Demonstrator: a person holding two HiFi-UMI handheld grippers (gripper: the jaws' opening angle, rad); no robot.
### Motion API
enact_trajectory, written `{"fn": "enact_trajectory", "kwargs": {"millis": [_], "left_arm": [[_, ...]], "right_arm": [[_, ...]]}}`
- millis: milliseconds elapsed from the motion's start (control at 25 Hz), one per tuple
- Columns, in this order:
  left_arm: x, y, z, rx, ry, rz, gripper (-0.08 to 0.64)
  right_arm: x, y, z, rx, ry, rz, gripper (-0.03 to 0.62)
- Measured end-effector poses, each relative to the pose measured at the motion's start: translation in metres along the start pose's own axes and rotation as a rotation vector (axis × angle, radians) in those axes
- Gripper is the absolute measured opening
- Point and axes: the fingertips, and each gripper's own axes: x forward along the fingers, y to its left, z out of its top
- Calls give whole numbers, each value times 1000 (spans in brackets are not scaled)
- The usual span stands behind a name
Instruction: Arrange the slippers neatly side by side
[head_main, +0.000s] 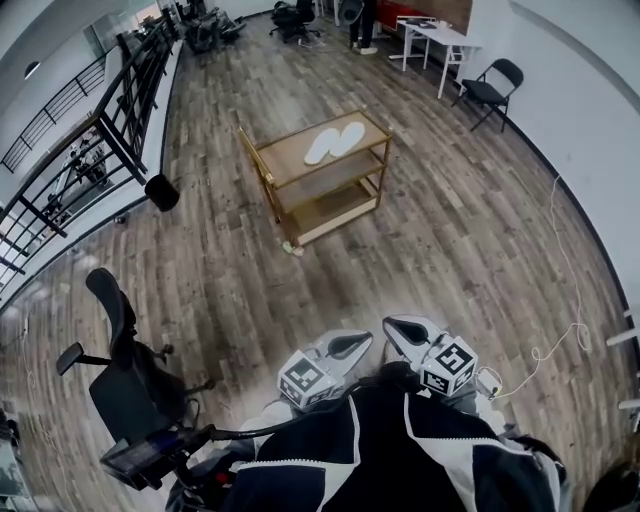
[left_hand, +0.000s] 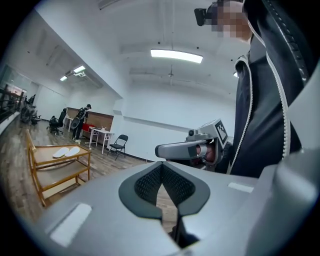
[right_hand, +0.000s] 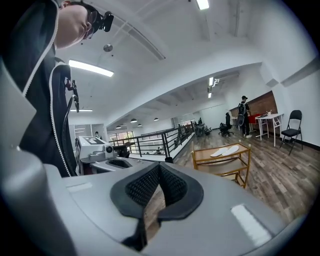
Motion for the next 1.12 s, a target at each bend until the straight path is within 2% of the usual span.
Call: {"fn": "enact_trajectory", "kwargs": {"millis": [400,520,800,960,1120], "left_arm": [[14,51,5,-47,-16,78,16],[25,64,15,-51,-9,92,15],[88,120,31,55,54,148,15],[118,138,50,61,36,162,15],[155,159,54,23,41,177,15]], "right_arm": [[35,-38,7,20,20,58,5],[44,-51,17,27,10,99,5],[71,-111,32,20,2,221,6],[70,-146,54,11,-10,240,5],[67,-188,59,25,-19,245,6]]}}
